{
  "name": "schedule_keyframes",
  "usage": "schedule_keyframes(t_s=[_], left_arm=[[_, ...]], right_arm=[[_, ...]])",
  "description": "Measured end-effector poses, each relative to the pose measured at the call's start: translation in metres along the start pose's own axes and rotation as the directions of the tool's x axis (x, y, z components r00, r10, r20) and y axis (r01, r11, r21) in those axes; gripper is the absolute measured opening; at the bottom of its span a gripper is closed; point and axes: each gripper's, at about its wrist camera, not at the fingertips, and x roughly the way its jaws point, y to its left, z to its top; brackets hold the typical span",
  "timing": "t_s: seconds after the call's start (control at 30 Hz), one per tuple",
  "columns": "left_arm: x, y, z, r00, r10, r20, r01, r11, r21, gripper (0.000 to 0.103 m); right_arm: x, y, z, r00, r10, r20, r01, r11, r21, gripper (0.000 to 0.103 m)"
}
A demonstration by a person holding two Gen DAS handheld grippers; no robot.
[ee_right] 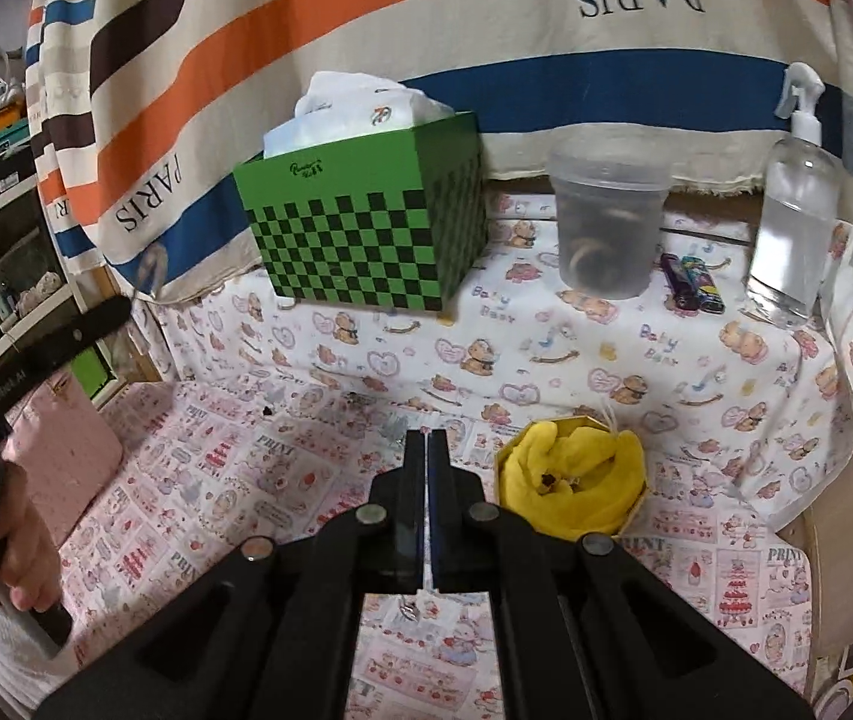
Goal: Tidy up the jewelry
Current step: 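Open both tools over the yellow box, dropping the hoop and chain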
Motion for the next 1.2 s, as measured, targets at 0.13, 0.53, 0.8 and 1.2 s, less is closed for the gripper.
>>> schedule_keyframes(t_s=[0.13, 0.53, 0.8, 1.2], left_arm=[[0.006, -0.017, -0.001, 0.999, -0.044, -0.021, 0.044, 0.999, 0.009, 0.002], [0.108, -0.100, -0.027, 0.965, -0.154, -0.211, 0.166, 0.985, 0.040, 0.002], [0.196, -0.151, -0.065, 0.896, -0.161, -0.413, 0.192, 0.981, 0.034, 0.002], [0.202, -0.150, -0.089, 0.869, -0.117, -0.481, 0.192, 0.975, 0.110, 0.007]], right_arm=[[0.002, -0.024, -0.011, 0.999, -0.034, 0.002, 0.034, 0.999, 0.042, 0.001], [0.060, -0.116, -0.054, 0.995, -0.063, -0.072, 0.079, 0.964, 0.252, 0.002], [0.061, -0.147, -0.060, 0.992, -0.083, -0.092, 0.109, 0.936, 0.336, 0.002], [0.053, -0.161, -0.061, 0.994, -0.085, -0.070, 0.105, 0.923, 0.370, 0.008]])
